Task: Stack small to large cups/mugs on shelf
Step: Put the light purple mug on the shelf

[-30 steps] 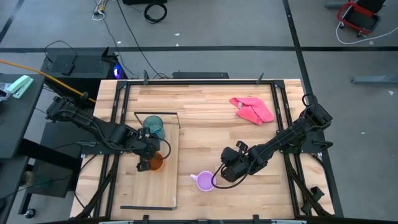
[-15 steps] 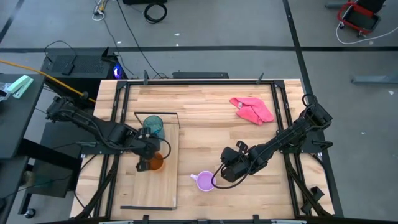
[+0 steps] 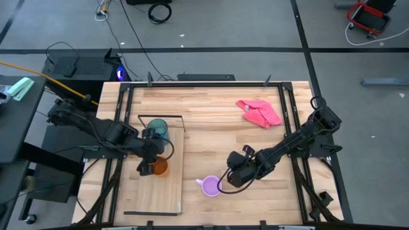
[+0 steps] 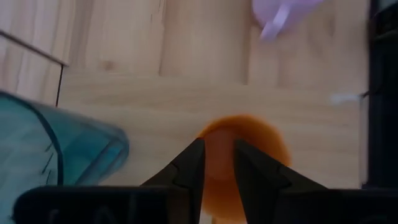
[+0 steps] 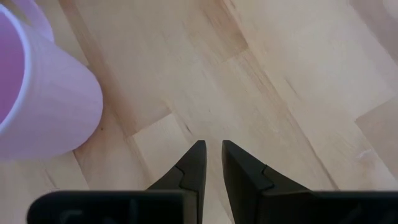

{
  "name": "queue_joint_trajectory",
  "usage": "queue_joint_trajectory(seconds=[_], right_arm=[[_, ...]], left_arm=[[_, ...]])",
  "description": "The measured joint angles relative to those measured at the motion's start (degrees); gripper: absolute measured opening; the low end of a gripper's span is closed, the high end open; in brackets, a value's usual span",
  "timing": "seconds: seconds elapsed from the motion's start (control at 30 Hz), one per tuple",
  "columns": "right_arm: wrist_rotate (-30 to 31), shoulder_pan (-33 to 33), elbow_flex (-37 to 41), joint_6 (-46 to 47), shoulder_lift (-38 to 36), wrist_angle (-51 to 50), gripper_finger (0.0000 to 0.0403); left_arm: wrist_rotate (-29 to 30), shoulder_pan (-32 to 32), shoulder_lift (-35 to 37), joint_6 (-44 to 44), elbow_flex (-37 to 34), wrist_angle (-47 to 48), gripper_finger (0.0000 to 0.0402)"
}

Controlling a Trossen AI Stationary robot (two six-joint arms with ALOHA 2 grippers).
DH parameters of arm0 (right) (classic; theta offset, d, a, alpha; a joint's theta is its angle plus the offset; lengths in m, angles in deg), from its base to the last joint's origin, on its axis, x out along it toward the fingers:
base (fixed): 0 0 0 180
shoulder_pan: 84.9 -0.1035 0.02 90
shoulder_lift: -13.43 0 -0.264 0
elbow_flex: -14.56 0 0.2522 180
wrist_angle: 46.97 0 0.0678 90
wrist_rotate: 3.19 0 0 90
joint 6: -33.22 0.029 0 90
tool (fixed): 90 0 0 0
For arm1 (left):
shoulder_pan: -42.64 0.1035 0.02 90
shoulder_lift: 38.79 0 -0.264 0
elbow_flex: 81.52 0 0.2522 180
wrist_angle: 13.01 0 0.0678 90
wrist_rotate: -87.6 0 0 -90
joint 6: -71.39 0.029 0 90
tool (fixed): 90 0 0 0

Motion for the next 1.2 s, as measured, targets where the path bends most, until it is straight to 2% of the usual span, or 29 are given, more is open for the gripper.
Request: queue_joint_trajectory(seconds=[0.47,0.63,0.8,1.03,1.2], right_arm=[[-2.1,0.0,-0.1,0.0,0.0,0.0,0.0059],[-2.1,0.0,-0.2,0.0,0.0,0.6,0.0059],[-2.3,0.0,-0.2,0.0,0.0,1.6,0.0059],[-6.0,-0.1,-0.2,0.0,0.0,4.3,0.0059],[-9.7,-2.9,-0.2,0.8,0.0,8.3,0.0059]], left_arm=[[-1.0,-0.2,-2.2,9.0,1.5,-19.0,0.0091],[-4.7,-0.4,-6.2,13.8,1.5,-25.5,0.0089],[-5.6,0.1,-11.3,17.4,1.5,-28.4,0.0094],[-7.7,3.1,-17.3,20.7,1.5,-33.7,0.0087],[-10.2,5.0,-20.3,21.0,1.4,-35.8,0.0091]])
